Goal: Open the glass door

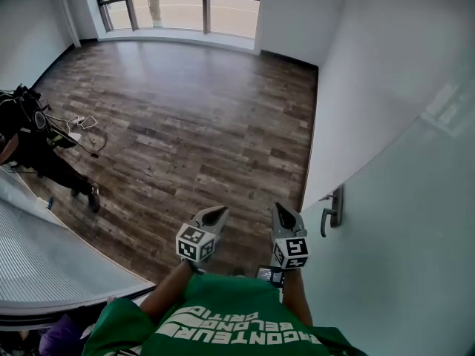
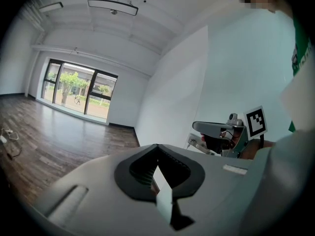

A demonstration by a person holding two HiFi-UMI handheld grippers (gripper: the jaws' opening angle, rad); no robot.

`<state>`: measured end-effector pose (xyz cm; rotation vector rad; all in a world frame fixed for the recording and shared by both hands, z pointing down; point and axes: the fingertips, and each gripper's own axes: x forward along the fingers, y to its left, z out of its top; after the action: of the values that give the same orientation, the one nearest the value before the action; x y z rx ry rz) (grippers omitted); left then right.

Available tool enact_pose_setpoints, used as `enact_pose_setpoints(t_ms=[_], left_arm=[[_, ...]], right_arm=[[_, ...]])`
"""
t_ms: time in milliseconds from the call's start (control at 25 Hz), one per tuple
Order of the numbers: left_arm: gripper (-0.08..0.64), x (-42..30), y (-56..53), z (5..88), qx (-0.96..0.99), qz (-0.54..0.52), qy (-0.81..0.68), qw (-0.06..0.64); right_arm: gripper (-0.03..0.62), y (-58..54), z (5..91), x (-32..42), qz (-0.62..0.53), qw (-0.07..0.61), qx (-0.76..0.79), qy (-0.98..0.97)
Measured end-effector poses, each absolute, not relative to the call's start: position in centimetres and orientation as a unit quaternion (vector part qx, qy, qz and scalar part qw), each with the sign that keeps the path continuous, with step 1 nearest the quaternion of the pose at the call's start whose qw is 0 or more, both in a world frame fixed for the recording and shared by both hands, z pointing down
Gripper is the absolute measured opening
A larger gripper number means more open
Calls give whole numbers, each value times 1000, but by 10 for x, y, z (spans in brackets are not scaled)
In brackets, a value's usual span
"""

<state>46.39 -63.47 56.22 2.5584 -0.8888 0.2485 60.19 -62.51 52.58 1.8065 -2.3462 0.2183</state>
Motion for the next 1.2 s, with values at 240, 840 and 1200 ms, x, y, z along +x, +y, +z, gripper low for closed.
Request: enact_pose_setpoints(t_ms=[240,840,1200], left_arm=[[17,440,-641,559,915,80,-335,211],[17,377,-649,554,909,69,-349,218],[17,353,-657,536,911,56,-355,200]], right_arm=[[-8,-631,529,579,77,94,592,-797],[-8,-637,531,529,80,109,581,-803],[-8,-646,506,527,65,82,591,-800]])
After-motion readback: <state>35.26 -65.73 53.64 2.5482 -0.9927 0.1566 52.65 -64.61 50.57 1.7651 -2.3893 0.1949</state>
